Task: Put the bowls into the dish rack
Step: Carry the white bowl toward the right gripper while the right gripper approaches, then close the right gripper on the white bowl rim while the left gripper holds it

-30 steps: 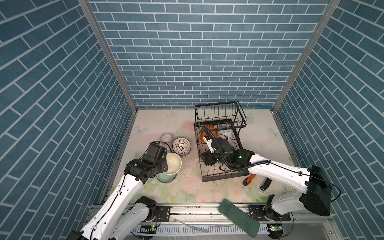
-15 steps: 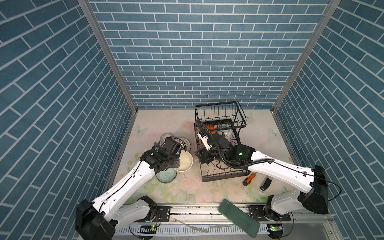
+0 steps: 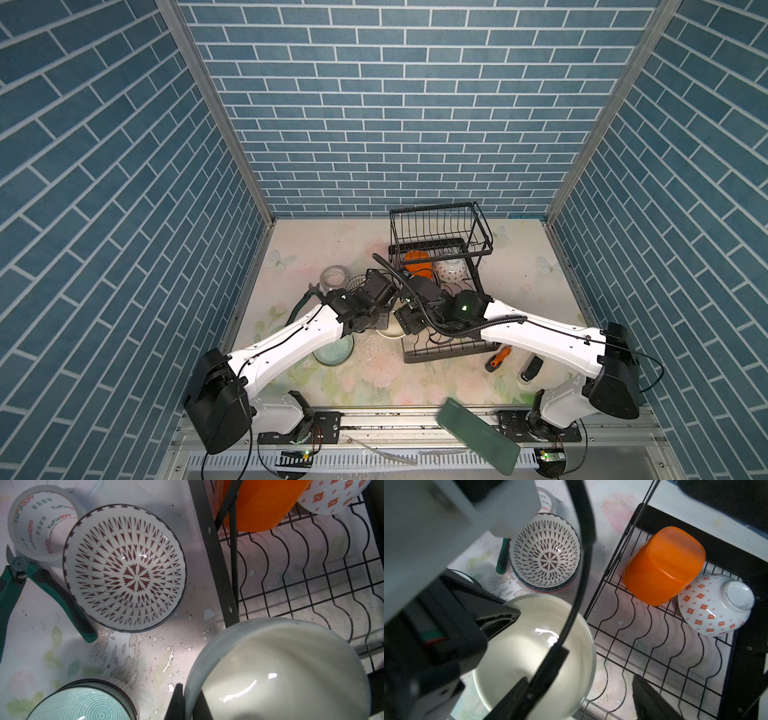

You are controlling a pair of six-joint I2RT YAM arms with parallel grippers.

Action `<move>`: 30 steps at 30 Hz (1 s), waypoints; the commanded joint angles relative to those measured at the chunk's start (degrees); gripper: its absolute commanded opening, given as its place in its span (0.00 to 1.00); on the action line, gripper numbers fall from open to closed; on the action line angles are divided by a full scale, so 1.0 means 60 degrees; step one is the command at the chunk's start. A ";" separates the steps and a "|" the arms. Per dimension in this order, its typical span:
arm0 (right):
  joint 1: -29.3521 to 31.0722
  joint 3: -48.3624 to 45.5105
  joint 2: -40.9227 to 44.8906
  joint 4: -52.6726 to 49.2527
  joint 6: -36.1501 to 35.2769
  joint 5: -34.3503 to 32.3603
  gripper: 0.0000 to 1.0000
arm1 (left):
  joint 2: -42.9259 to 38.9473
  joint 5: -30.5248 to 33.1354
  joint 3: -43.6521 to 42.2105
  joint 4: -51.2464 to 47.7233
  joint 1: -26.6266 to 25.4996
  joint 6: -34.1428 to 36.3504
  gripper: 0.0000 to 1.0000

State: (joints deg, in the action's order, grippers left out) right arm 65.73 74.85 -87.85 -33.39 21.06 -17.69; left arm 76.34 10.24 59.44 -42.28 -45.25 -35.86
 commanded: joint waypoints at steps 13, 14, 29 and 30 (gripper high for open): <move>-0.0096 -0.0425 -0.0223 -0.0170 0.0736 -0.0755 0.58 | 0.0016 -0.0234 0.0262 0.0788 -0.0412 -0.0190 0.00; -0.0099 -0.0461 -0.0226 -0.0165 0.0766 -0.0743 0.57 | -0.0013 -0.0234 0.0234 0.0806 -0.0426 -0.0198 0.00; -0.0206 -0.0798 -0.0226 -0.0178 0.1133 -0.0850 0.44 | -0.0467 -0.0300 -0.0073 0.1089 -0.0477 -0.0204 0.00; -0.0239 -0.0817 -0.0217 -0.0181 0.1161 -0.0867 0.44 | -0.0513 -0.0300 -0.0106 0.1123 -0.0470 -0.0205 0.00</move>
State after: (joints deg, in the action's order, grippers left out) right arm 64.88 72.12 -88.33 -33.65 25.15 -21.26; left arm 75.94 8.69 59.09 -38.70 -47.53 -36.62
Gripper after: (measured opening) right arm 0.442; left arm 0.110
